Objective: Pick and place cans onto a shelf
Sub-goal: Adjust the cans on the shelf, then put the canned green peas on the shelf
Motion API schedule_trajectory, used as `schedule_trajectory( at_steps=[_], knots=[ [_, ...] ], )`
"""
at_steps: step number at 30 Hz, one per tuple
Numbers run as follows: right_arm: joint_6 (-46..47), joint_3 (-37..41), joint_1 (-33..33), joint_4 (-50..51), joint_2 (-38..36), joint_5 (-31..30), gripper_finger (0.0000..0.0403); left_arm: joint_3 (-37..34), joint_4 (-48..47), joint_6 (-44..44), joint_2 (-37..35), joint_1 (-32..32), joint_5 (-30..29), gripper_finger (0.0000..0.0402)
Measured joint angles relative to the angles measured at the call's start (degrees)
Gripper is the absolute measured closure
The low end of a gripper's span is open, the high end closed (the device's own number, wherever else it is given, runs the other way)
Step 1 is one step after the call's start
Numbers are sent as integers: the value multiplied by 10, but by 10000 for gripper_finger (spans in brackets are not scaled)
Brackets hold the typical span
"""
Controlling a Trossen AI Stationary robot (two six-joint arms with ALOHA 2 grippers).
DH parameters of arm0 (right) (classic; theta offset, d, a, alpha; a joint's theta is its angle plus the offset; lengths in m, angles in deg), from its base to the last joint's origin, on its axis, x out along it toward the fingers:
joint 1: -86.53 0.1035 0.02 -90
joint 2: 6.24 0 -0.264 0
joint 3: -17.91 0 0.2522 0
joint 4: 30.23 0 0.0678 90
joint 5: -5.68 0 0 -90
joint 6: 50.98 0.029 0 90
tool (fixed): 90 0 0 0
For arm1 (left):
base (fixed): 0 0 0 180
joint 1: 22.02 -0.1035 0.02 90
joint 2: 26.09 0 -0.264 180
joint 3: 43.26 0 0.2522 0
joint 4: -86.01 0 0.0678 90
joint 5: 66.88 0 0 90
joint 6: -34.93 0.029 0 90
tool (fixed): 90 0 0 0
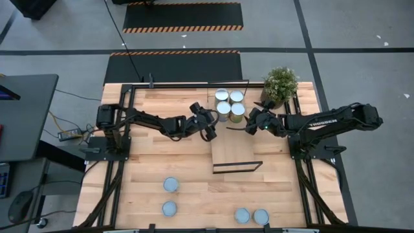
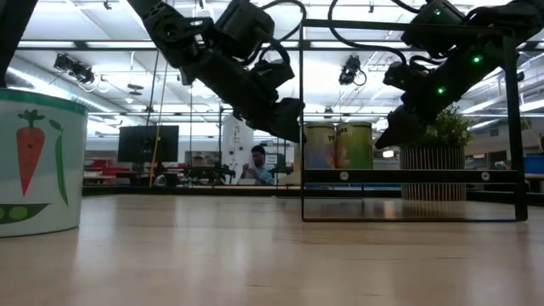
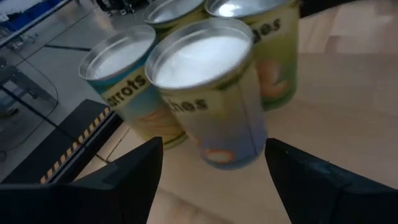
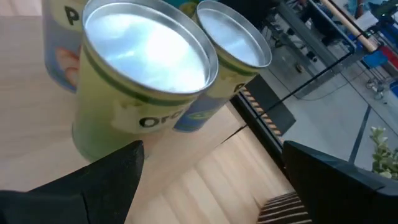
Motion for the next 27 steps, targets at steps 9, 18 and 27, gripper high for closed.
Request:
schedule_trajectory(
  at_steps=[9, 18, 27],
  knots=[
    [-42, 0, -26, -43, 0, 3, 14, 0, -9, 0, -7, 15, -3, 114],
    [-22, 0, -14, 11, -8, -11, 14, 0, -128, -16, -56, 41, 32, 114],
    [-10, -12, 95, 13, -109, -5, 14, 0, -242, -64, -148, 93, 126, 114]
  ],
)
